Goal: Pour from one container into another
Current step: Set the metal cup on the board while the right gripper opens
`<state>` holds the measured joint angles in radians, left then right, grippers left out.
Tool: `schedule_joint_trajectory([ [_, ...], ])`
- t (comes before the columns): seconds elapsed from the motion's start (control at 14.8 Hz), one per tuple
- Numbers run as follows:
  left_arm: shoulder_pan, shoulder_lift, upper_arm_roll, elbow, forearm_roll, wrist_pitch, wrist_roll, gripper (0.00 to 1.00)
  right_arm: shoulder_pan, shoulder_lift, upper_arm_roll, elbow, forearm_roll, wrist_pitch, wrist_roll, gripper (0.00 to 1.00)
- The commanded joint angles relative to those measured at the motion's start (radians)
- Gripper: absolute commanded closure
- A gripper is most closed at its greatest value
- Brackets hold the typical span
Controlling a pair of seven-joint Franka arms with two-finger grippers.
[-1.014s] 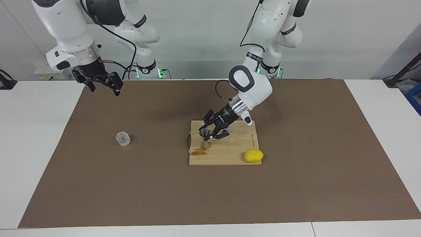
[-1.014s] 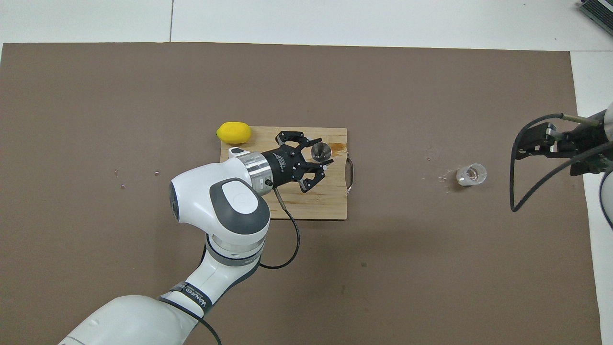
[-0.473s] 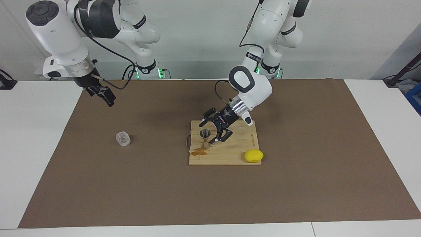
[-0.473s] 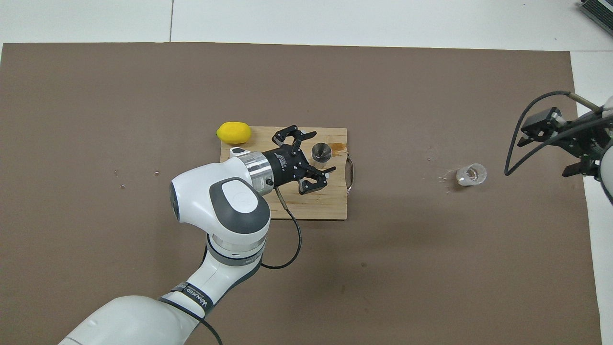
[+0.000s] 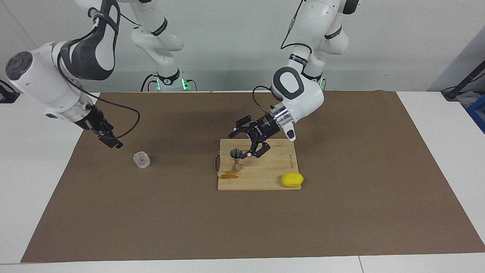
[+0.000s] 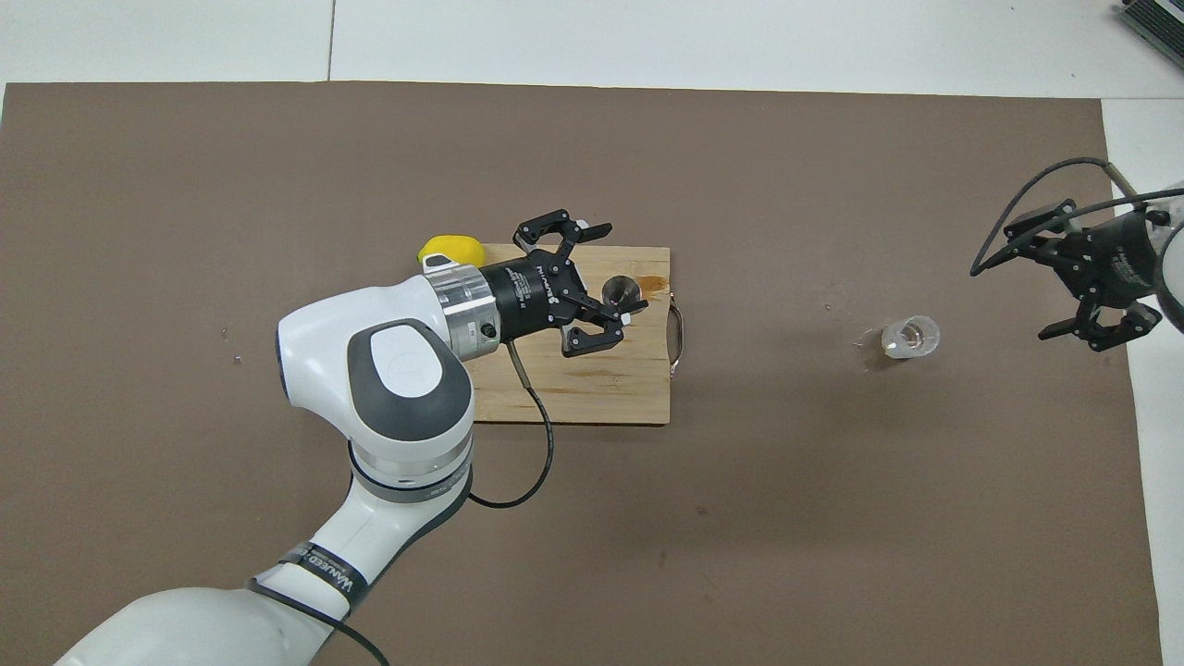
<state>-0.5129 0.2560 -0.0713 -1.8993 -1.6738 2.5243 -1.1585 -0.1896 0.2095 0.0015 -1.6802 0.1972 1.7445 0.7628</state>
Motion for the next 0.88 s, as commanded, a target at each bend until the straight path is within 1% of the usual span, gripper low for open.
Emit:
schedule_joint_trajectory([
  [0.0,0.094,-0.041,0.001,-0.029,0.139,-0.166,0.002,0.00,-0.040,0.057,0.009,-0.004,0.053,0.042,0.015,0.00],
  [0.14,0.158,-0.047,0.002,-0.021,0.260,-0.269,0.005,0.00,-0.056,0.096,0.009,-0.007,0.106,0.064,0.017,0.00],
  [0.27,0.236,-0.066,0.004,0.005,0.458,-0.384,0.016,0.00,-0.065,0.106,0.009,-0.033,0.128,0.101,0.026,0.00],
  [0.41,0.296,-0.076,0.002,0.044,0.644,-0.468,0.023,0.00,-0.098,0.151,0.009,-0.036,0.184,0.113,0.026,0.00],
  [0.68,0.341,-0.086,0.002,0.137,0.970,-0.582,0.054,0.00,-0.160,0.232,0.011,-0.032,0.249,0.101,0.000,0.00],
  [0.81,0.352,-0.081,0.004,0.190,1.064,-0.646,0.083,0.00,-0.166,0.245,0.011,-0.035,0.292,0.092,0.000,0.00],
])
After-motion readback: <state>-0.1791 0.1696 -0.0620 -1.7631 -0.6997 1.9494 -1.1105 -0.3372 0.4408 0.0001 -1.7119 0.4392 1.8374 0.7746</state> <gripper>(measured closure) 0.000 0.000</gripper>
